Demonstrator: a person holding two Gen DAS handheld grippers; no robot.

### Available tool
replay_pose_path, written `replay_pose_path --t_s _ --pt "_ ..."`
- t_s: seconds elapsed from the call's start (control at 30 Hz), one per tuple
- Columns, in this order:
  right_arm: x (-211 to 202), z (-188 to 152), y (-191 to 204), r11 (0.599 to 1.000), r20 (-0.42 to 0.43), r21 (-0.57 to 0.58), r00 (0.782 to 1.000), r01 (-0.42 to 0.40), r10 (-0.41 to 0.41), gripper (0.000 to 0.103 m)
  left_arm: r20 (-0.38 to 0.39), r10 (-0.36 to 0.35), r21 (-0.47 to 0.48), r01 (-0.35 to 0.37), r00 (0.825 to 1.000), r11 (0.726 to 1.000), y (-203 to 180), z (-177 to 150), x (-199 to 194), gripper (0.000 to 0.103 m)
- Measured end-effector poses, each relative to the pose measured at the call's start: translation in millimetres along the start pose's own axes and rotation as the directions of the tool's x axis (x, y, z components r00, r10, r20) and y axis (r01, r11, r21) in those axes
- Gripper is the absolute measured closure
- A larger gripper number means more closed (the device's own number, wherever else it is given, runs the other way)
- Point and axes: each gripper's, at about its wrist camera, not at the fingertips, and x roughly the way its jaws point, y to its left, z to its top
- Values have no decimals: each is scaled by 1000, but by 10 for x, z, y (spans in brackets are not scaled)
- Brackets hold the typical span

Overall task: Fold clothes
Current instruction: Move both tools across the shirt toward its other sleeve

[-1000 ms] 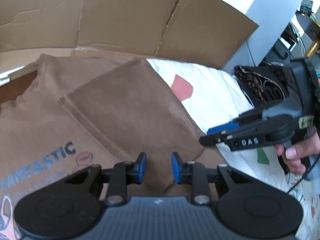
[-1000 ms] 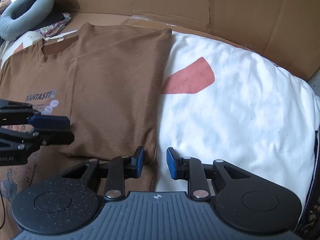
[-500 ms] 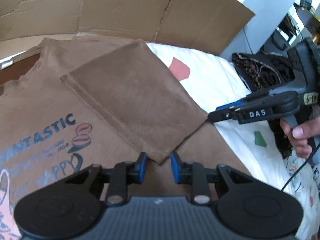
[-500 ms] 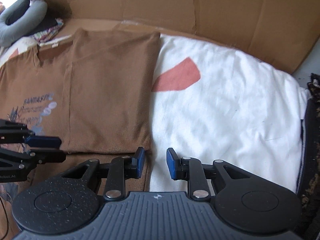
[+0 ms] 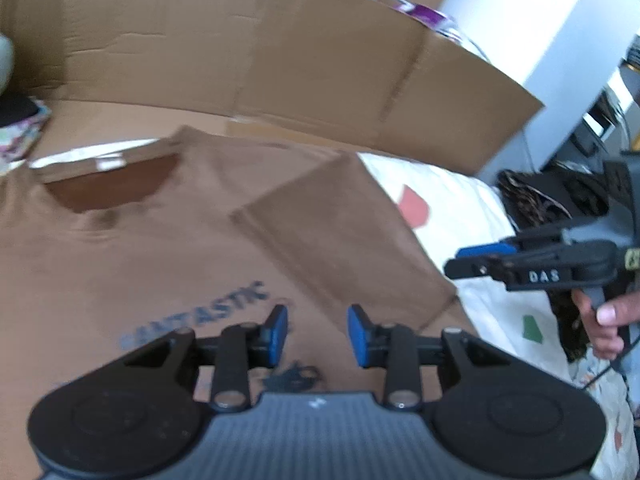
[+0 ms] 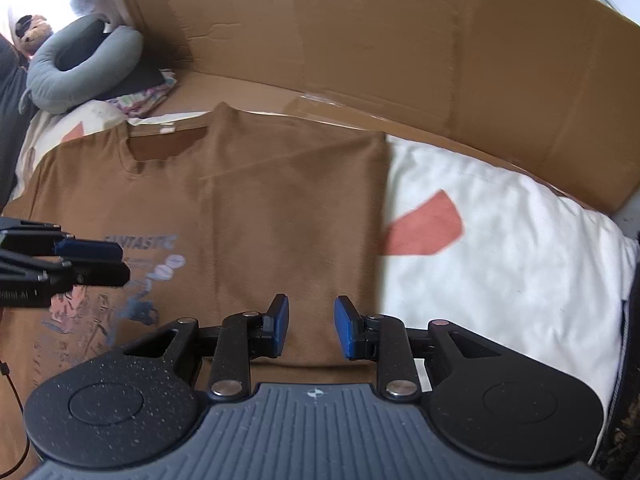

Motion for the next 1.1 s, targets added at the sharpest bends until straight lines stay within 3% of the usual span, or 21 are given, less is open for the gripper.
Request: replay_pose_path --t_s 0.3,0.53,0.73,0.93,1.1 --pt "141 68 271 998 -2 -40 999 -46 46 70 -16 107 -115 -108 994 987 505 -118 -343 64" --pt "248 109 488 992 -5 -87 995 -96 96 66 -30 229 -226 -230 973 947 916 -331 -651 63" --pt "362 141 685 982 -19 -123 990 -143 141 66 -39 397 -333 -387 917 860 1237 -561 -858 65" --pt "427 182 896 966 -11 -159 979 -202 203 66 -18 500 -419 -461 866 783 1512 -649 -1141 64" --pt "538 235 1067 954 -37 -190 972 -233 230 66 -62 563 -474 -521 824 710 1711 -851 -1365 64"
